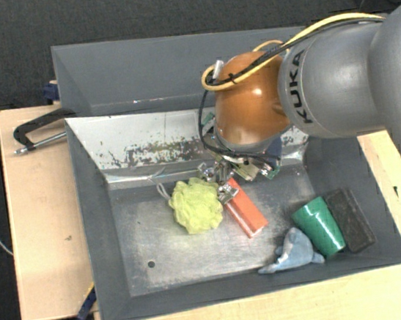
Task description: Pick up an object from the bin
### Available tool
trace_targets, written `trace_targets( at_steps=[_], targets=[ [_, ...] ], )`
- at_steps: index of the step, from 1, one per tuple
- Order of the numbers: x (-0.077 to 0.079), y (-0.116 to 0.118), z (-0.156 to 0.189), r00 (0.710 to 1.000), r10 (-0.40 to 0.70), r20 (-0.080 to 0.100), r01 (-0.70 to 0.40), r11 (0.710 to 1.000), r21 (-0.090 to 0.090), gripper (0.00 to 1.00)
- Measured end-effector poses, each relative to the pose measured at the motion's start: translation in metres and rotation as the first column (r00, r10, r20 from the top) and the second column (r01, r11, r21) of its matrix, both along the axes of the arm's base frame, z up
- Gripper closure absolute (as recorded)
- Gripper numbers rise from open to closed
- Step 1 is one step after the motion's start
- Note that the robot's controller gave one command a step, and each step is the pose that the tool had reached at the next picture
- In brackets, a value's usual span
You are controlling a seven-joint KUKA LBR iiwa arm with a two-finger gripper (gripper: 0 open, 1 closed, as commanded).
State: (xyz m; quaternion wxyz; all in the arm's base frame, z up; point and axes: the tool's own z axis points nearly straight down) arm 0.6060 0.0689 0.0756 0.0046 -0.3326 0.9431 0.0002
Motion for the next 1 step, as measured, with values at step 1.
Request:
trace_targets(
  at_steps=[1],
  targets=[
    [0.0027,0.0016,0.0526,1.0,-0.001,0.002,0.001,1.0,0.0,1.0]
  ],
)
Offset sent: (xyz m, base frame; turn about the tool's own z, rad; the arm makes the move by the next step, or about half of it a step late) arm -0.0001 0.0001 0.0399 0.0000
